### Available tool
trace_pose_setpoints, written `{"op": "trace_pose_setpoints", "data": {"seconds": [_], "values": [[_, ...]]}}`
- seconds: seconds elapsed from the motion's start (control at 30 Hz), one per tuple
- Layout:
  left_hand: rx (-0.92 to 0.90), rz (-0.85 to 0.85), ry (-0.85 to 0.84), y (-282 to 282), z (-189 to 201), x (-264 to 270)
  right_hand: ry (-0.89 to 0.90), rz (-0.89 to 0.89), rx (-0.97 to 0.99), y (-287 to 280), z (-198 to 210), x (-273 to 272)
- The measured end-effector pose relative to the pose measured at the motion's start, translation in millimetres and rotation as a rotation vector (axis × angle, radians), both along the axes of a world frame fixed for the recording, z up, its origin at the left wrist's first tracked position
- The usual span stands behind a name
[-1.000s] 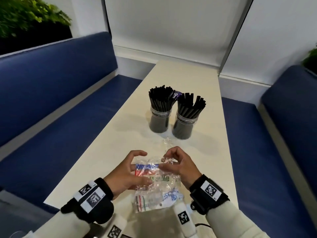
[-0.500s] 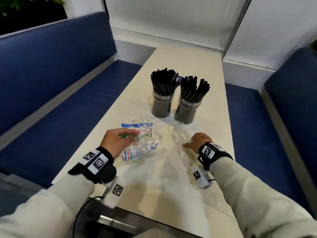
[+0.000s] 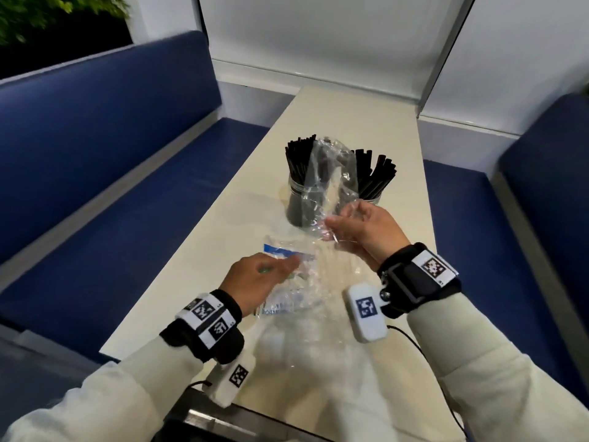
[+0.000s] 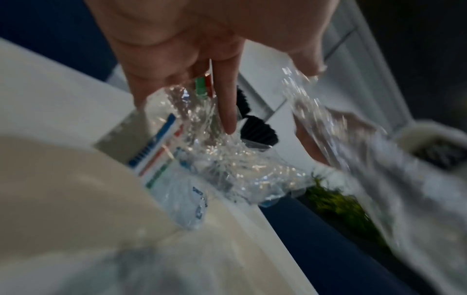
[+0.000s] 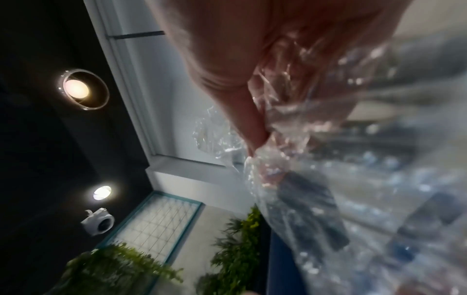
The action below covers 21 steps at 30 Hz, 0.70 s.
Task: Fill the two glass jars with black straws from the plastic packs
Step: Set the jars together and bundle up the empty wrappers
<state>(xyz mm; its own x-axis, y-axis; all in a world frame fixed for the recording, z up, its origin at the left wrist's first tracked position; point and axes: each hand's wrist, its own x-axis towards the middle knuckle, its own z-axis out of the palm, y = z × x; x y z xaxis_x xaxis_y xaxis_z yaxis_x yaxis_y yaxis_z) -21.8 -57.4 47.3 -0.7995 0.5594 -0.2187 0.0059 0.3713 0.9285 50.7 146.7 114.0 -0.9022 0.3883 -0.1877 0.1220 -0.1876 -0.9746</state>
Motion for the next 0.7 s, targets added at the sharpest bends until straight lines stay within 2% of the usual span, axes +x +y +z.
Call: {"op": "trace_pose_setpoints", "data": {"seconds": [0.13, 0.23, 0.33, 0.4, 0.43, 0.5, 0.53, 0.57, 0.6, 0.7], "values": [[0.001, -0.135, 0.071, 11.5, 13.9, 13.8, 0.034, 0.004, 0.006, -20.5, -2.4, -12.8], [0.069, -0.073, 0.039, 10.5, 15.8, 15.2, 0.043, -0.055, 0.039, -16.8, -13.4, -16.0], [0.091, -0.082, 0.047, 1.5, 10.4, 15.7, -0.028, -0.146, 0.072, -3.8, -28.5, -19.3], [0.101, -0.095, 0.071, -3.5, 7.9, 14.8, -0.094, -0.136, 0.085, 0.4, -39.6, -21.6], [0.112, -0.094, 0.079, -4.6, 7.9, 13.7, -0.128, -0.102, 0.175, -0.1, -45.3, -20.7], [0.131, -0.076, 0.092, -5.0, 10.1, 8.4, -0.14, -0.028, 0.507, -2.6, -53.3, -15.2], [0.152, -0.067, 0.085, -5.2, 13.6, 5.8, -0.087, 0.017, 0.634, -3.2, -56.7, -12.1], [0.179, -0.055, 0.071, -5.6, 17.0, 2.7, -0.035, 0.054, 0.676, -3.3, -56.2, -8.5], [0.208, -0.038, 0.062, -5.7, 21.1, -1.2, -0.004, 0.089, 0.601, -3.5, -52.3, -6.7], [0.301, 0.048, 0.026, -7.0, 30.6, -11.4, 0.009, 0.111, 0.129, -5.9, -45.7, -3.8]]}}
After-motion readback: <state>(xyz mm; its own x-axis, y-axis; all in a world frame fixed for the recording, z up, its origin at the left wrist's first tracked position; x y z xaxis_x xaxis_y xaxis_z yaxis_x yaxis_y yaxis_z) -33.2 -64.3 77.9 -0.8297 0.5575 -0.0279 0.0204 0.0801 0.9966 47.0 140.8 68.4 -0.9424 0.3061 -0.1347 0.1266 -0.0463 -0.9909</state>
